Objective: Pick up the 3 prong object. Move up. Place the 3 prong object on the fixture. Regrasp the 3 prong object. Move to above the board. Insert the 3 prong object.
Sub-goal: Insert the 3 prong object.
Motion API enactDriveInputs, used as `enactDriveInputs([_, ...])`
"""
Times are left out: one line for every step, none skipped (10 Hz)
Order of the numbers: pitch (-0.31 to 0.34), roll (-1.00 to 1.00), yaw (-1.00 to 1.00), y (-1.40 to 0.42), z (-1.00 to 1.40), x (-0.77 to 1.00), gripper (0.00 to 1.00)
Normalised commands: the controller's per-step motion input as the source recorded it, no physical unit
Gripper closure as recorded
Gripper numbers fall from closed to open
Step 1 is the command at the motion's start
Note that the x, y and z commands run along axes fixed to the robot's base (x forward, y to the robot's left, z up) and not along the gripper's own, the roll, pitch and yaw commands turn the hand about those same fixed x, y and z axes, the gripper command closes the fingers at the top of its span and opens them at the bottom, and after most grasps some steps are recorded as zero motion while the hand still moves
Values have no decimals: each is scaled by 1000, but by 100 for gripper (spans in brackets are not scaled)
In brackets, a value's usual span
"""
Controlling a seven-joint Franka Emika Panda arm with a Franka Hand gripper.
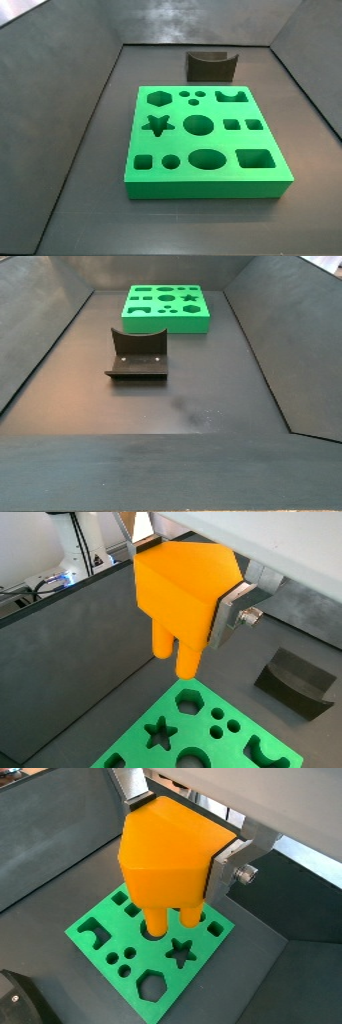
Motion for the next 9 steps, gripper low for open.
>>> enactDriveInputs([0, -220, 0, 46, -271, 0, 100])
enactDriveInputs([180, -277, 0, 94, -474, 134, 100])
enactDriveInputs([83, -360, -11, 114, -420, 49, 100])
enactDriveInputs([116, -389, -11, 74, -340, 0, 100])
enactDriveInputs([111, -399, -40, 86, -326, 6, 100])
enactDriveInputs([89, -399, -31, 69, -329, 57, 100])
enactDriveInputs([67, -361, -14, 109, -414, 169, 100])
enactDriveInputs([46, -213, -71, 234, -706, 420, 100])
enactDriveInputs([97, 41, -111, 143, -1000, 489, 100])
